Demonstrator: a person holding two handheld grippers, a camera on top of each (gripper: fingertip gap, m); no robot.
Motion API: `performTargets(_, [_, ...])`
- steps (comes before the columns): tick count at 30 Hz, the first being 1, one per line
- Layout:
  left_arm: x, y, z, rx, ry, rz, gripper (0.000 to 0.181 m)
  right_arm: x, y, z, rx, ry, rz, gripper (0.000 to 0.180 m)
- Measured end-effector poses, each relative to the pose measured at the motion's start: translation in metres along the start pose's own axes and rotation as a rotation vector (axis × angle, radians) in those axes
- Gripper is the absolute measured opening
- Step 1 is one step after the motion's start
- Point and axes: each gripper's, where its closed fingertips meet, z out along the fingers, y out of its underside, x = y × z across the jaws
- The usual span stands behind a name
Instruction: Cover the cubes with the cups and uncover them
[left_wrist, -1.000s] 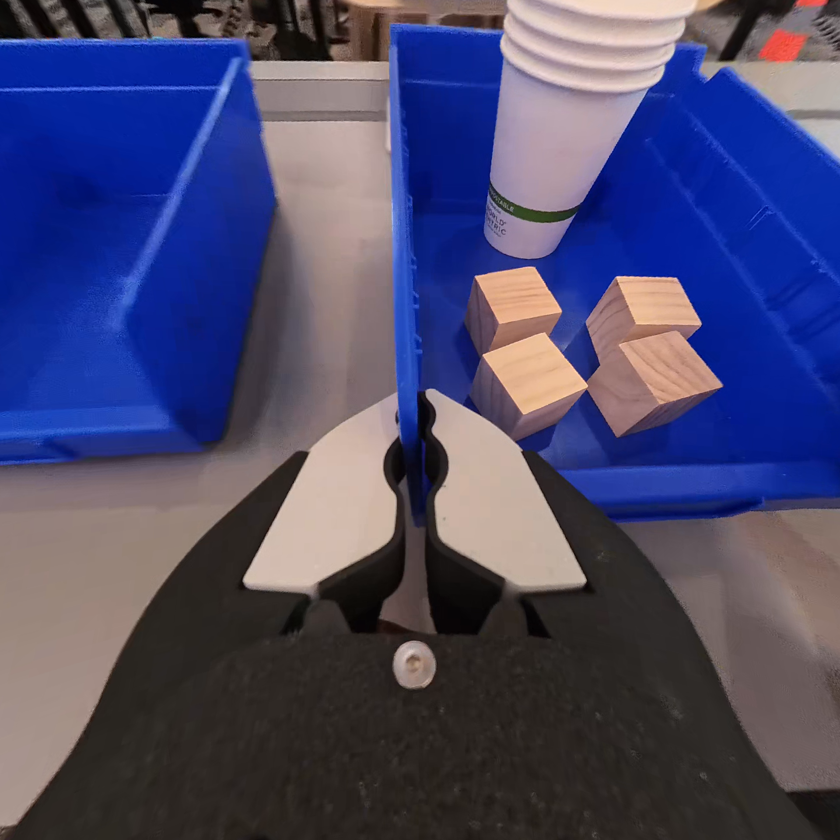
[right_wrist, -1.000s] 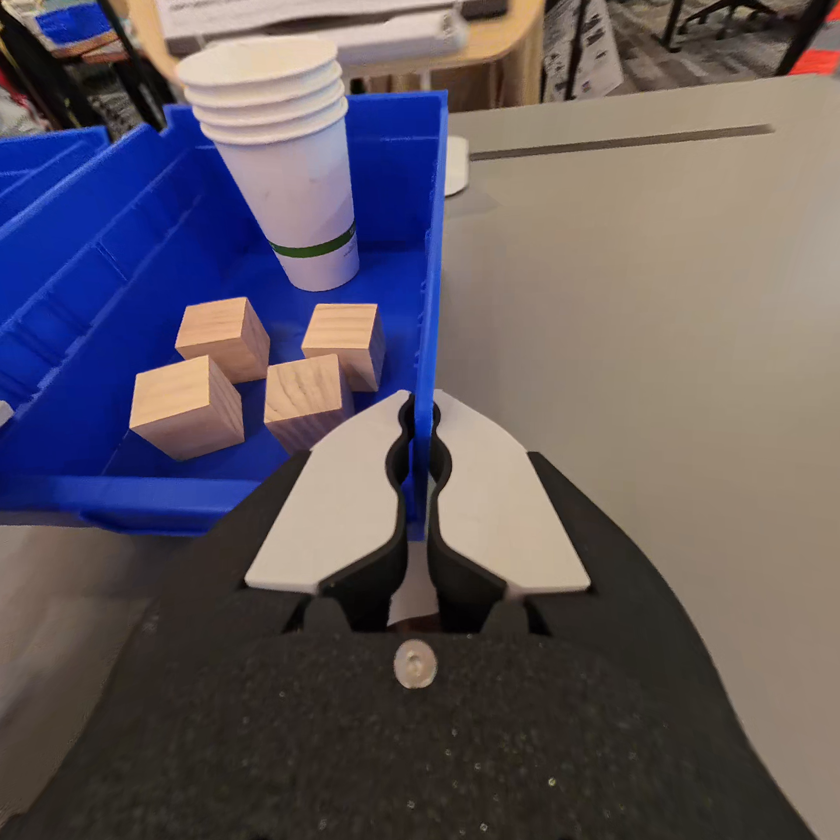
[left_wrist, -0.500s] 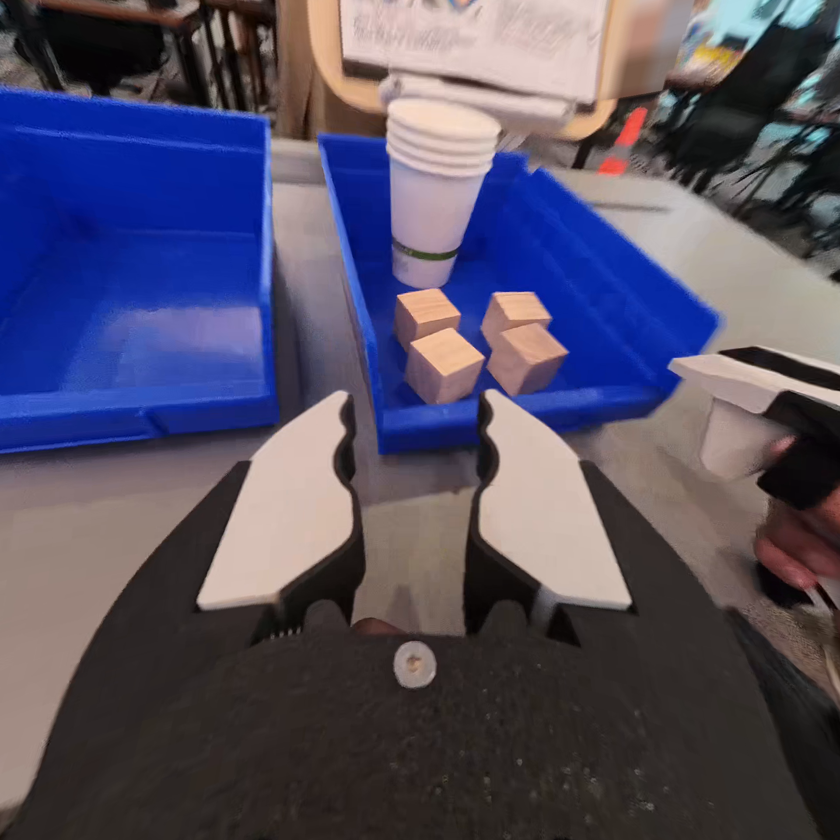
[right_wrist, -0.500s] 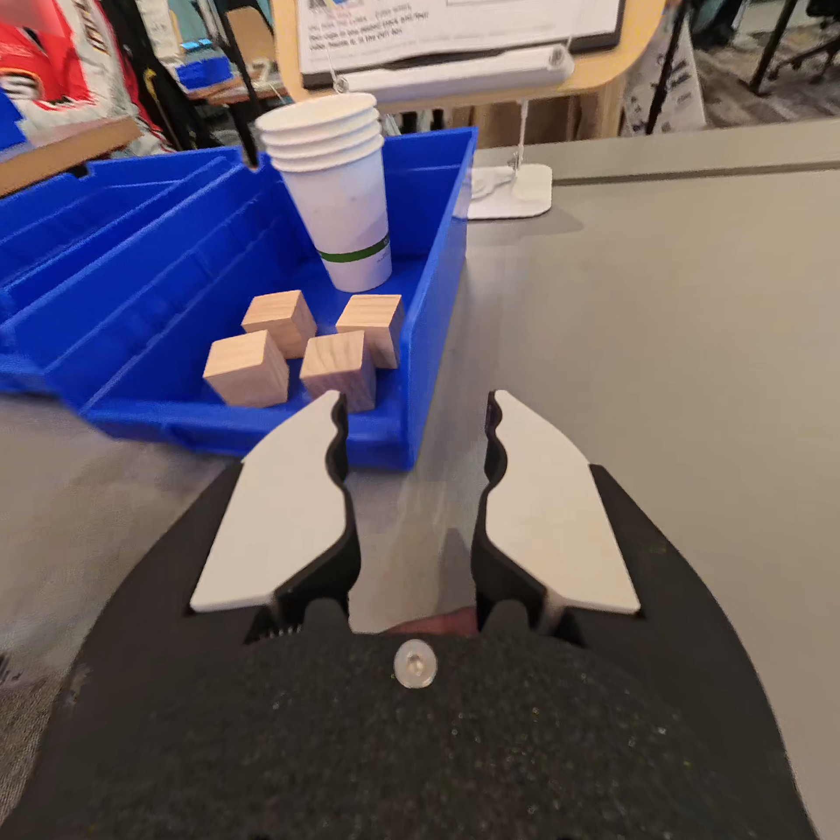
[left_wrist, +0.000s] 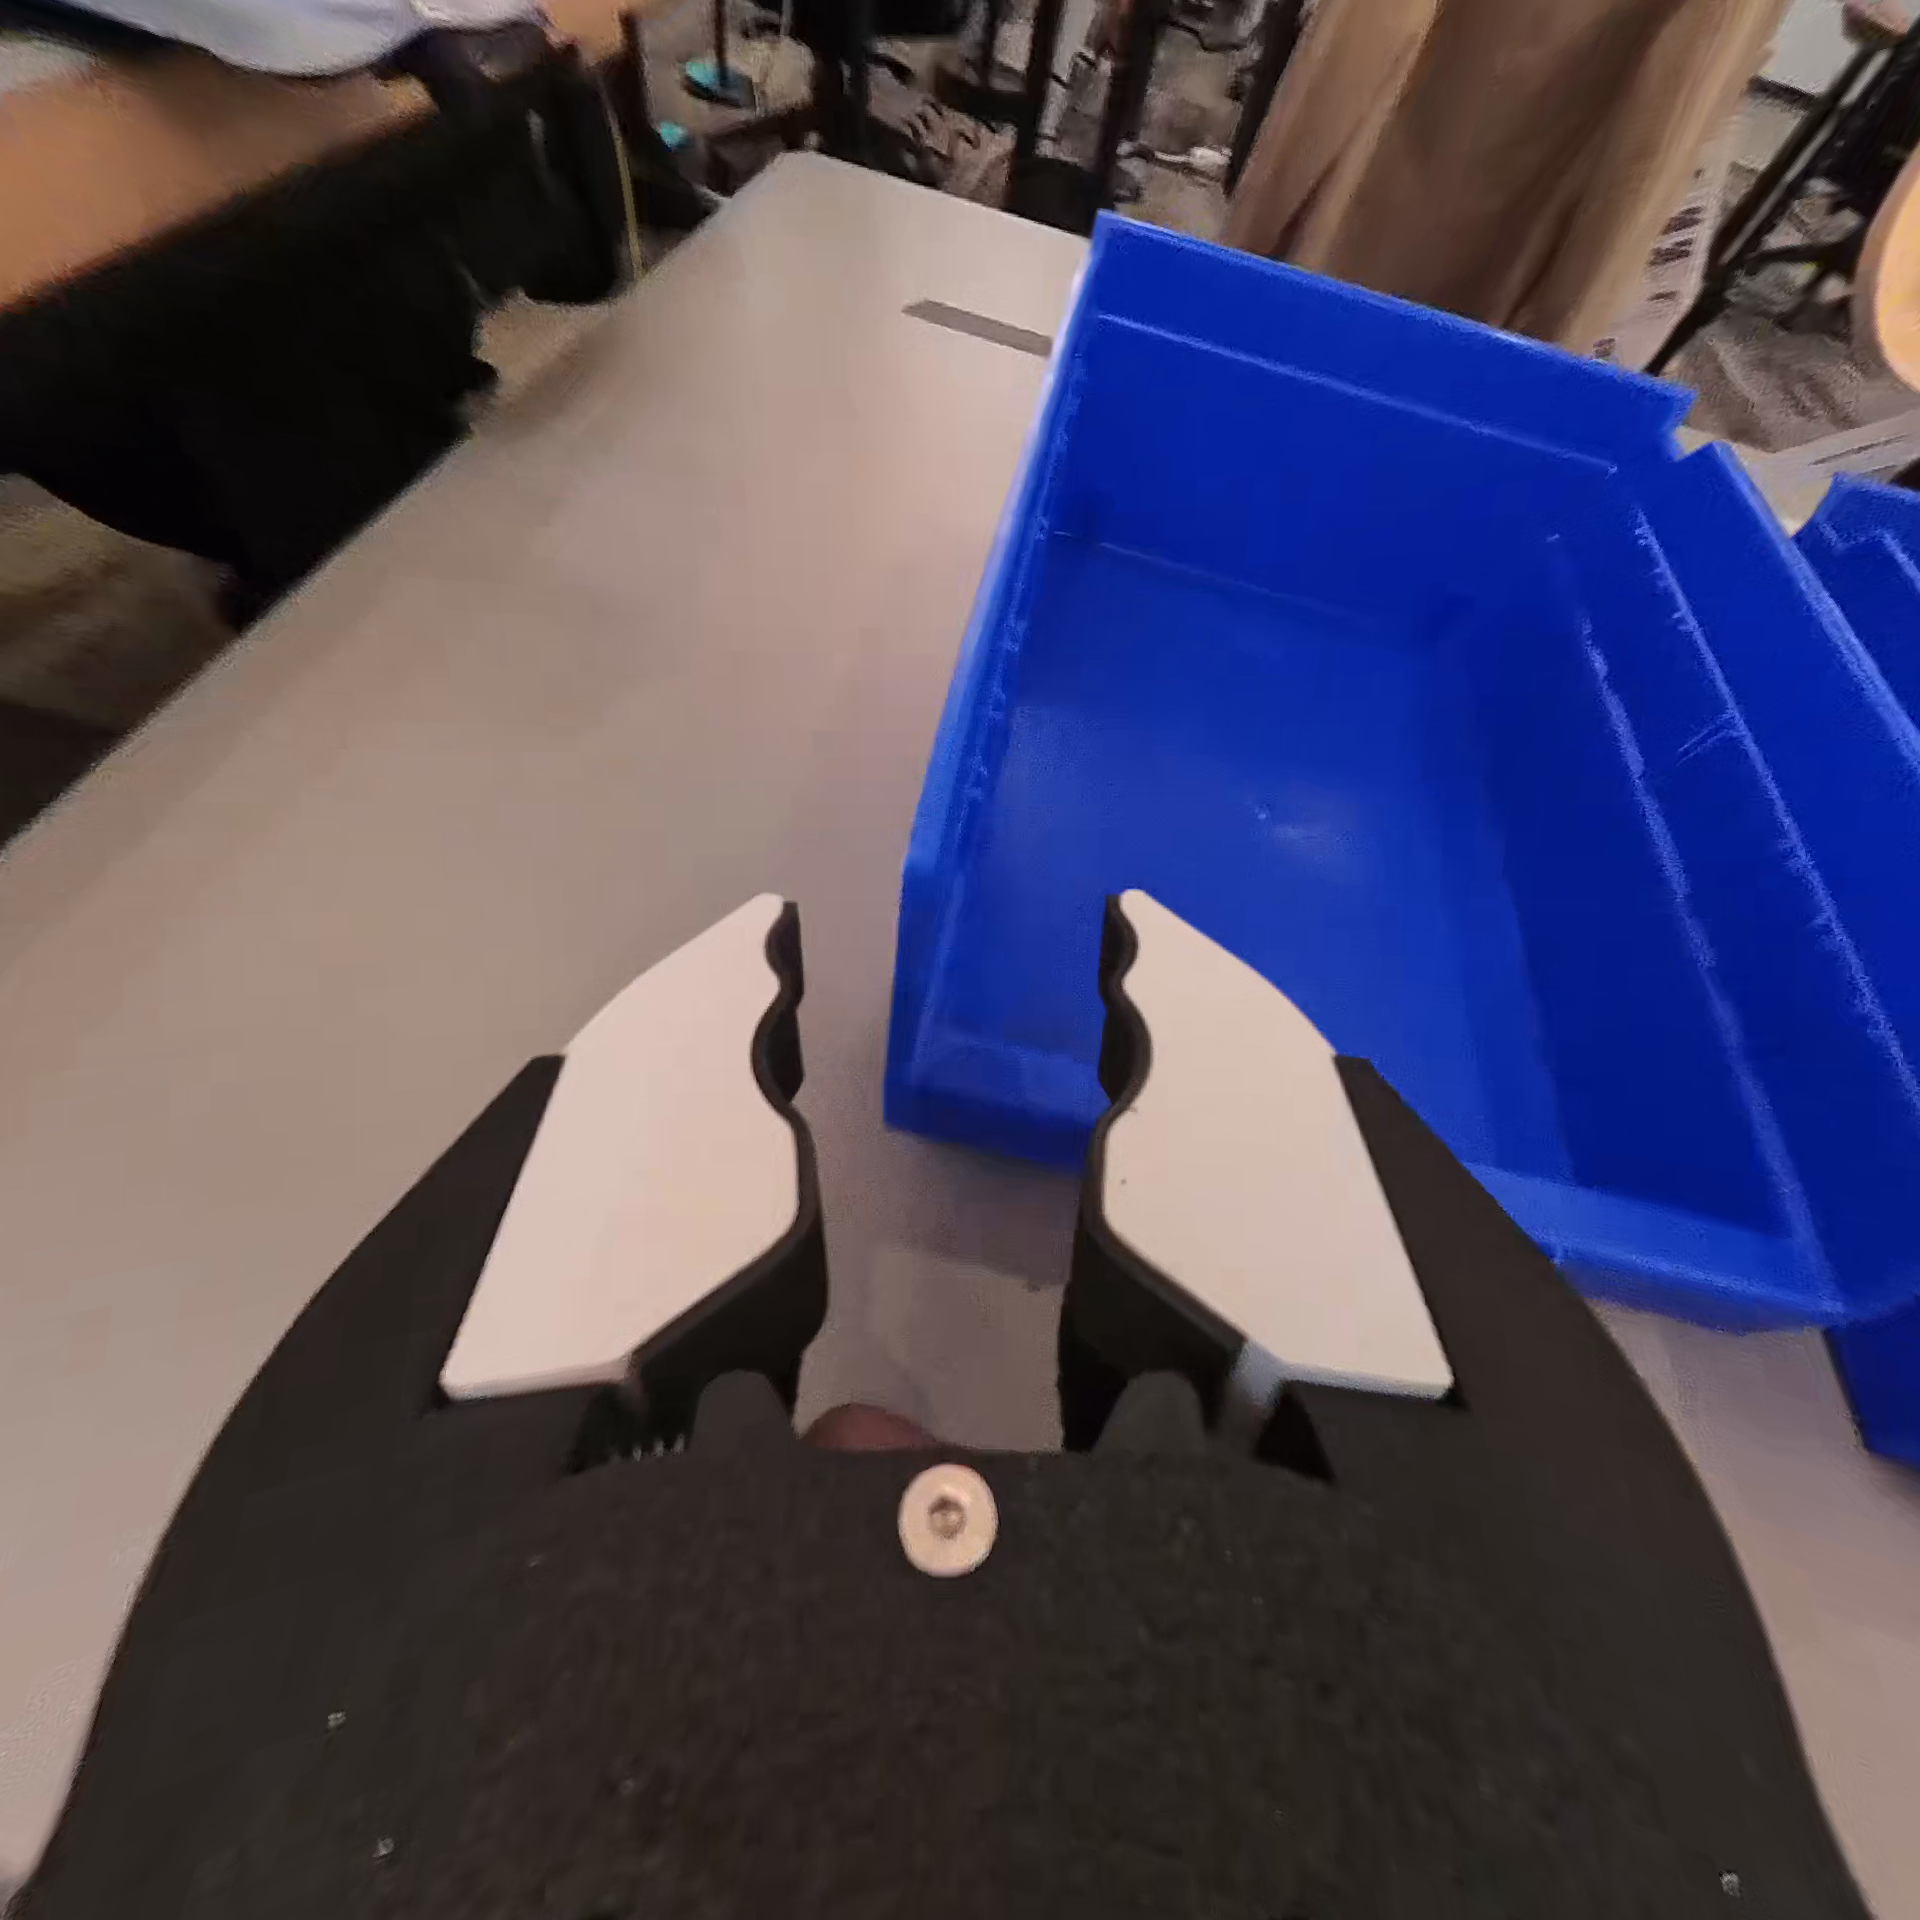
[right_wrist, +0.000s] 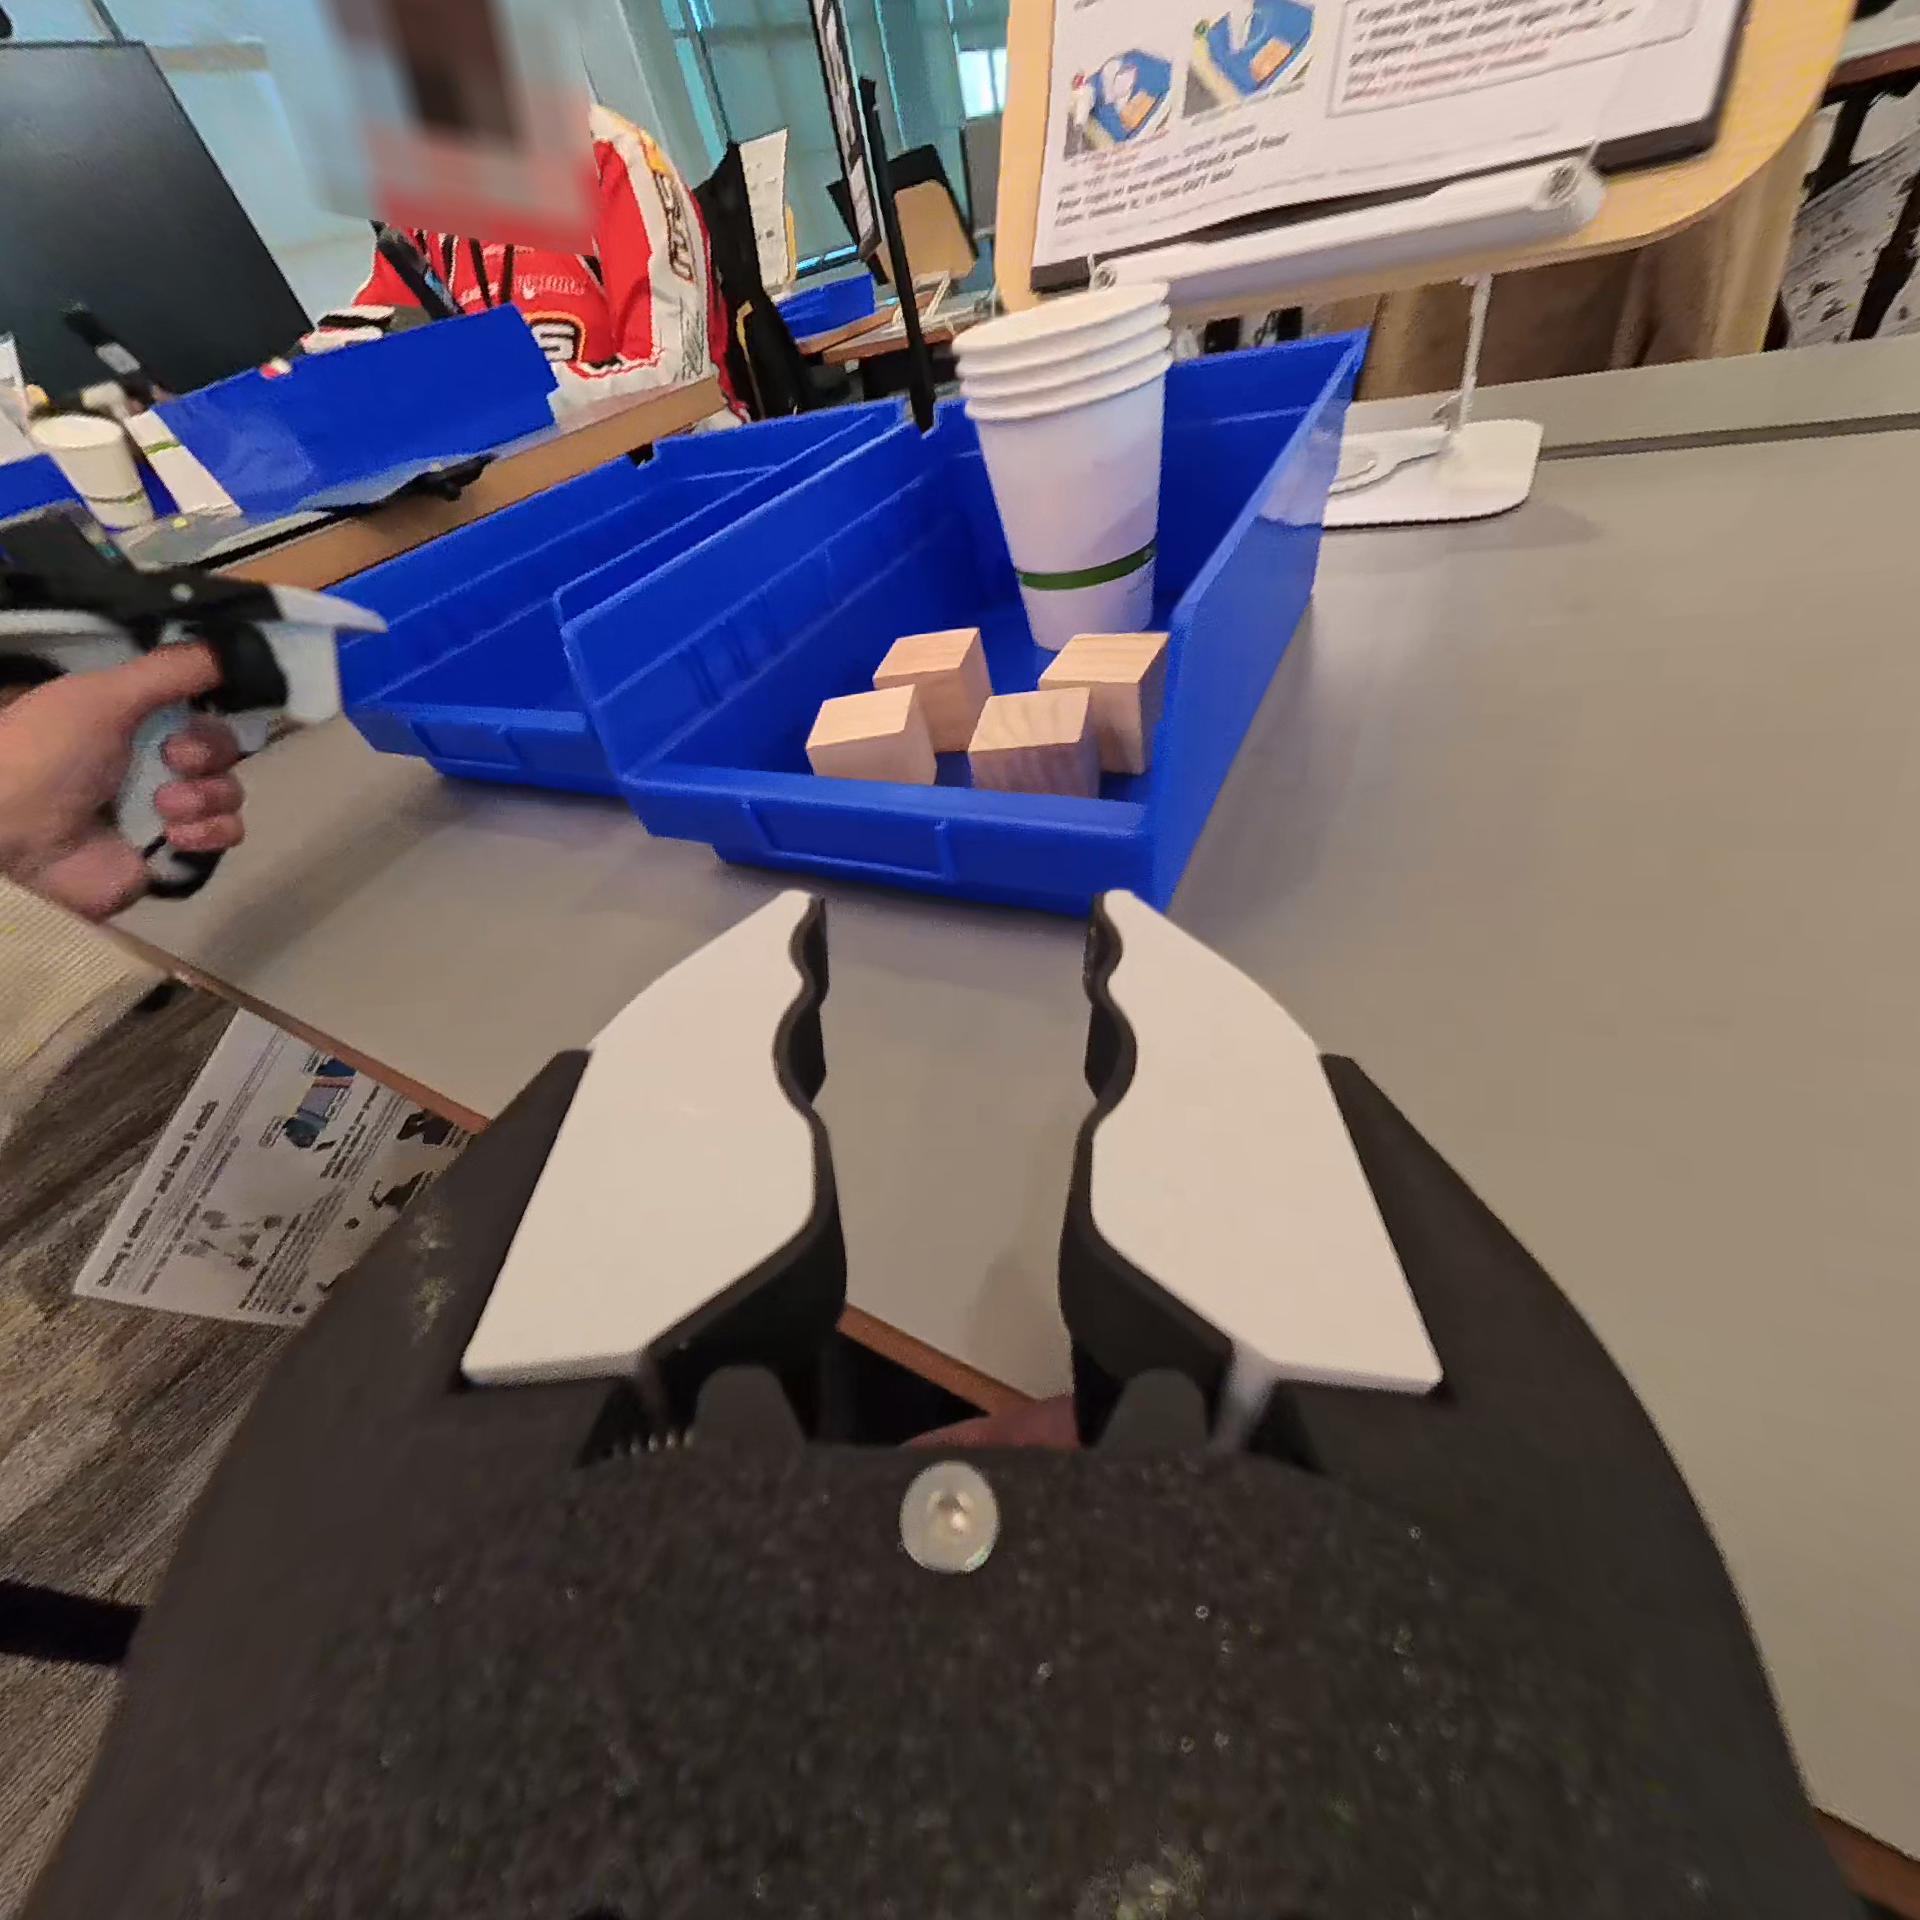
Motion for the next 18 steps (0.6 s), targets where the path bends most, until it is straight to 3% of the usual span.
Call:
performTargets(2, [-0.003,-0.003,0.014,-0.019,-0.005,-0.004,0.05,-0.006,0.006,0.004,-0.029,-0.007,-0.006,0.047])
performTargets(4, [-0.004,0.0,0.022,-0.05,-0.014,-0.001,0.017,-0.012,0.013,0.009,-0.055,-0.016,-0.01,0.047])
performTargets(5, [-0.002,0.001,0.022,-0.056,-0.003,-0.006,0.01,-0.016,0.016,0.012,-0.072,-0.022,-0.007,0.047])
performTargets(9, [0.007,0.014,0.001,-0.063,0.037,-0.012,0.003,-0.051,0.046,0.038,-0.211,-0.104,-0.041,0.047])
performTargets(12, [0.001,0.028,-0.032,-0.053,-0.039,0.034,0.003,-0.09,0.064,0.062,-0.274,-0.15,-0.109,0.046])
performTargets(18, [-0.013,0.067,-0.116,-0.008,-0.146,0.007,0.003,-0.169,0.047,0.101,-0.225,-0.228,-0.074,0.041])
